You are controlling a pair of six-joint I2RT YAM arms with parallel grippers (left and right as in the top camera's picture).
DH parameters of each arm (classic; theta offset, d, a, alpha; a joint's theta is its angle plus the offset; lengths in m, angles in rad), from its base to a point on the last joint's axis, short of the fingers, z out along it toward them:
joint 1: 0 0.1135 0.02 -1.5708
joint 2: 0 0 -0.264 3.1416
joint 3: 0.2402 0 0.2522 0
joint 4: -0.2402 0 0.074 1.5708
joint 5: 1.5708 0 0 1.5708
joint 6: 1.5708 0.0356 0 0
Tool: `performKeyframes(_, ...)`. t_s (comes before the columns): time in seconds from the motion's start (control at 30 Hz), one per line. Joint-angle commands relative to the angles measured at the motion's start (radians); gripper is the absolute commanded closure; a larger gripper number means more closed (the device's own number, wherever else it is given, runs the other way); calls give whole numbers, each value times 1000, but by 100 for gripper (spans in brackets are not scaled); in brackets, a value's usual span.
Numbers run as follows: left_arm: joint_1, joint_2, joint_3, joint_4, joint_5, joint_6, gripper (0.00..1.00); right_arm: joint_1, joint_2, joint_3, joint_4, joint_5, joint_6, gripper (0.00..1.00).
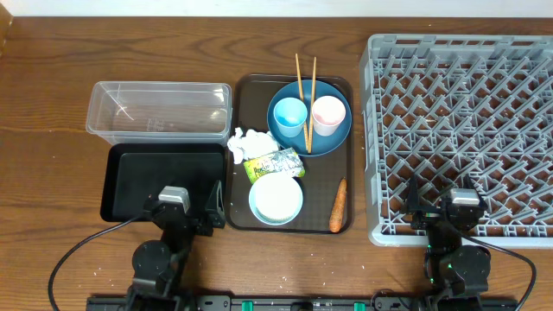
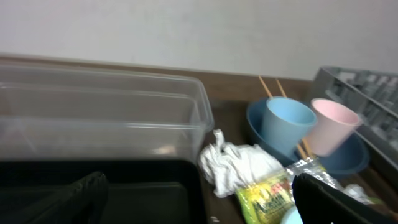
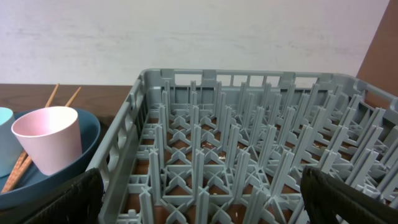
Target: Sort waste into correct bins and load items into the dishwasher rack
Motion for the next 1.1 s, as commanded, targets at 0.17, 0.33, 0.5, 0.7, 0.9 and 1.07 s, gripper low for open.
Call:
performKeyframes(0.17, 4, 27, 340, -290, 107, -117, 4, -11, -1, -1, -4, 4, 6, 1)
performKeyframes(0.33, 4, 119, 584, -494, 111, -117, 3, -11, -1, -1, -4, 4, 6, 1)
performKeyframes(0.5, 4, 254, 797, -627, 121, -117, 3, -11, -1, -1, -4, 4, 6, 1)
performKeyframes(0.7, 4, 520, 1032, -826, 365, -117, 3, -11, -1, -1, -4, 4, 6, 1)
performKeyframes(0.9, 4, 721, 1072, -858, 372, -116, 3, -11, -1, -1, -4, 4, 6, 1)
performKeyframes(1.07, 4, 865, 1069, -816, 359, -120, 2, -11, -1, -1, -4, 4, 6, 1)
